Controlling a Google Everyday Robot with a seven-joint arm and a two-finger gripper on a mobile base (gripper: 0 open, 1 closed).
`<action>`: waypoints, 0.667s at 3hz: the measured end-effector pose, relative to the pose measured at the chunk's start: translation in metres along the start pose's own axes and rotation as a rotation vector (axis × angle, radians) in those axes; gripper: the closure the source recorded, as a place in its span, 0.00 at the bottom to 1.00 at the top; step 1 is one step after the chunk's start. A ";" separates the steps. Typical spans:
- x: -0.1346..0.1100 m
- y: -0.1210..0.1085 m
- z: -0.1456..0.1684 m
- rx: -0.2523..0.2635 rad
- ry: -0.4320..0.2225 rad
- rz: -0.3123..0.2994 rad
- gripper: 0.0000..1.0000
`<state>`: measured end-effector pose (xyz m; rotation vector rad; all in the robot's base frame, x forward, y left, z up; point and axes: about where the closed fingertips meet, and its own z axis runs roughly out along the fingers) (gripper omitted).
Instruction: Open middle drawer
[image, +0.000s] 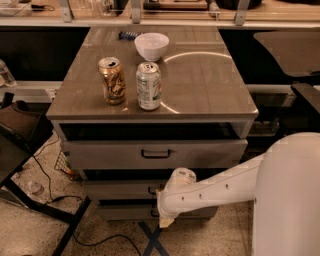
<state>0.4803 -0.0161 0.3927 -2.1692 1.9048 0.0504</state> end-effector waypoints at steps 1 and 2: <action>0.000 0.001 0.001 -0.002 0.000 -0.001 0.61; 0.000 0.001 0.001 -0.002 0.000 -0.001 0.84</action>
Offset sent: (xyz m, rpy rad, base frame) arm -0.0006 0.0003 -0.0008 -0.0002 0.0017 0.0010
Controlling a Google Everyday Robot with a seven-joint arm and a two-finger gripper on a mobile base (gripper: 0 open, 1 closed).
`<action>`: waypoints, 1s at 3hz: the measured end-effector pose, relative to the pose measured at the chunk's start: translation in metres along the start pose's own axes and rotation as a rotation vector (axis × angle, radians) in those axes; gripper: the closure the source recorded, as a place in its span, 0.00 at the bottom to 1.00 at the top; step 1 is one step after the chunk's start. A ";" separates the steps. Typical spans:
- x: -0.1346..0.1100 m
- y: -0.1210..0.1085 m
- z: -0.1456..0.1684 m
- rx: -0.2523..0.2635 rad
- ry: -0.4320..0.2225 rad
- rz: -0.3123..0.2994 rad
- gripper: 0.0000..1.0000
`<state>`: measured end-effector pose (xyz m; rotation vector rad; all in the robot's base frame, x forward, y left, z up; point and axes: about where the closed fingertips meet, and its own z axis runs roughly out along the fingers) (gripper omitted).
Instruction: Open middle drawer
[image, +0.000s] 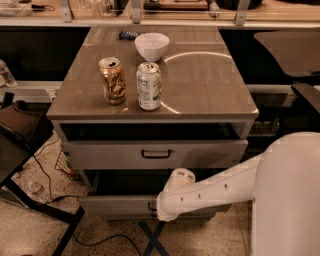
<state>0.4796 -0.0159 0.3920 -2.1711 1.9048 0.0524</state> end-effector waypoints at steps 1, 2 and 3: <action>0.000 0.001 0.000 -0.001 0.000 0.000 1.00; 0.000 0.001 0.000 -0.001 0.000 0.000 1.00; 0.002 0.013 -0.004 -0.001 -0.001 0.005 1.00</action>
Offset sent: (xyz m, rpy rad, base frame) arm -0.0007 0.0002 -0.0005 -0.0001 0.0010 0.0004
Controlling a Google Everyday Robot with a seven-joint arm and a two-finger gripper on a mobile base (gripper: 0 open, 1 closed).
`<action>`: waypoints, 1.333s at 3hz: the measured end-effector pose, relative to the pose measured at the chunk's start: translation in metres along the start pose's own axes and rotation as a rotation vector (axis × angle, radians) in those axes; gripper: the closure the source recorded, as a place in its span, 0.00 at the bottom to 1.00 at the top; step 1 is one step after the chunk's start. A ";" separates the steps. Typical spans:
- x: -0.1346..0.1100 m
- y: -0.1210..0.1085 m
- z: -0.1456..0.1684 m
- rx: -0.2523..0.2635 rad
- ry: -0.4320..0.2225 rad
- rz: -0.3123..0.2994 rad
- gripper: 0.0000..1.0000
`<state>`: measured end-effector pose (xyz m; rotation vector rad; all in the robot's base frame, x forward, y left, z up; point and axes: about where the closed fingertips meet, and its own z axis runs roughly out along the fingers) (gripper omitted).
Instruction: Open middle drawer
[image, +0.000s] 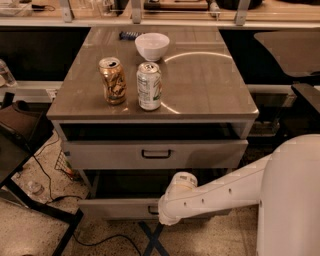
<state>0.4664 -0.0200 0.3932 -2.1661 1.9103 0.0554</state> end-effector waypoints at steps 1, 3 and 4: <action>0.003 0.021 -0.024 0.032 0.006 0.005 1.00; 0.004 0.026 -0.028 0.041 0.010 0.007 1.00; 0.005 0.023 -0.037 0.055 0.019 0.003 1.00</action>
Offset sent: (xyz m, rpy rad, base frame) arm -0.0575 -0.0332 0.1016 -0.0323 -0.1786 -0.0485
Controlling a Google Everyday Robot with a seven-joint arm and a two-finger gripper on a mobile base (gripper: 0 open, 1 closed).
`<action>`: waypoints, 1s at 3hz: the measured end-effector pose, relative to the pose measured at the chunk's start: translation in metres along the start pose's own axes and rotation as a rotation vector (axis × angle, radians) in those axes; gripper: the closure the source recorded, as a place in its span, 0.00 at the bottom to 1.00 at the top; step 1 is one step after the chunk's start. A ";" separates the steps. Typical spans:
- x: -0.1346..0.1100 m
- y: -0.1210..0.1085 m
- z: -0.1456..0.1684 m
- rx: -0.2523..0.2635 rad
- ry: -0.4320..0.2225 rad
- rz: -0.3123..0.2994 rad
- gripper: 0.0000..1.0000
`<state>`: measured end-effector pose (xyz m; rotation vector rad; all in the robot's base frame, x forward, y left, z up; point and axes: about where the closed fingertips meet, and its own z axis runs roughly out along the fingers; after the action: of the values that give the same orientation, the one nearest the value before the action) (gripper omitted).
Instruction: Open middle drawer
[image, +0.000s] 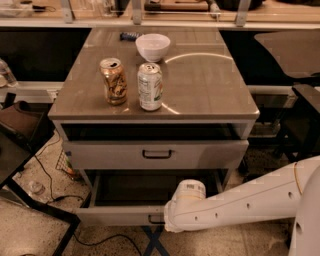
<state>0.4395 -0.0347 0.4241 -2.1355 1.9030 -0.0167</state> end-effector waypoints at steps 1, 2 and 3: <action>0.000 0.000 0.002 0.000 0.000 0.000 1.00; 0.002 -0.008 -0.012 0.019 0.013 -0.004 1.00; 0.009 -0.037 -0.066 0.086 0.058 -0.014 1.00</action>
Offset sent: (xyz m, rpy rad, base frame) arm 0.0638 -0.0466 0.1816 -0.1121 -0.2215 -0.0291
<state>0.4644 -0.0528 0.4936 -2.1129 1.8837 -0.1625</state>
